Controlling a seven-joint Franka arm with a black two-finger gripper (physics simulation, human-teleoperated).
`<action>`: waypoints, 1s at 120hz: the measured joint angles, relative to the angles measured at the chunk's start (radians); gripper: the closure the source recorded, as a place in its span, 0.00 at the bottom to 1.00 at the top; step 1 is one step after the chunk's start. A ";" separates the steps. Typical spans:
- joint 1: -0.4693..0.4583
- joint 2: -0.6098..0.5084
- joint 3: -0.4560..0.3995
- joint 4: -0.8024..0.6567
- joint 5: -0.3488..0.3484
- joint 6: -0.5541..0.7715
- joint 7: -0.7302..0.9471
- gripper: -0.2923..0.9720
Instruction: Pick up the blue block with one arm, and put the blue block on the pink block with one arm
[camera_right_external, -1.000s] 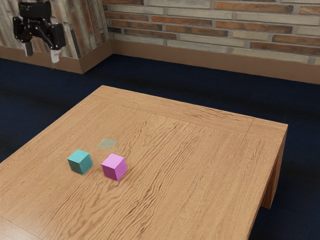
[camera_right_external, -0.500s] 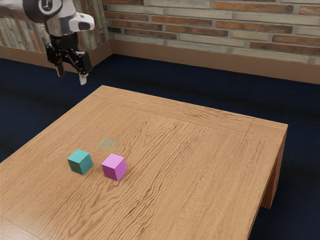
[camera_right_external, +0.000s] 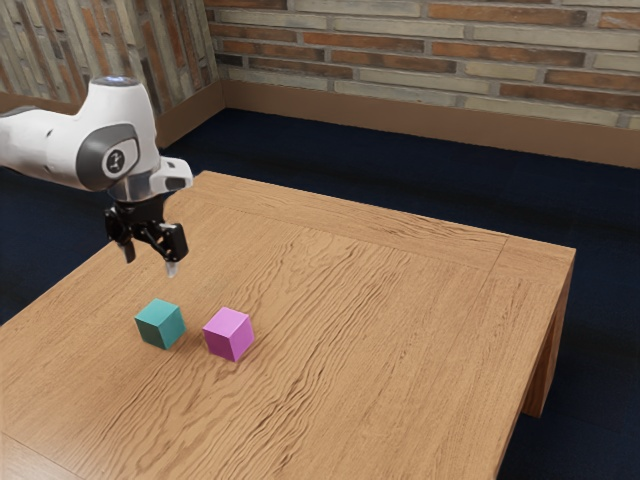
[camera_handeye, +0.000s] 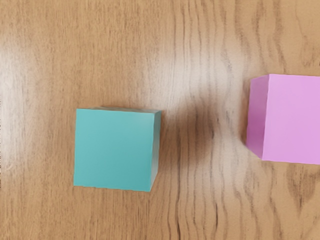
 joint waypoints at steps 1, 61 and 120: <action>0.002 0.001 0.001 -0.002 0.000 0.004 0.000 0.23; 0.058 0.120 0.009 -0.103 0.009 0.200 -0.024 0.23; 0.069 0.235 0.012 -0.090 0.032 0.310 -0.047 0.23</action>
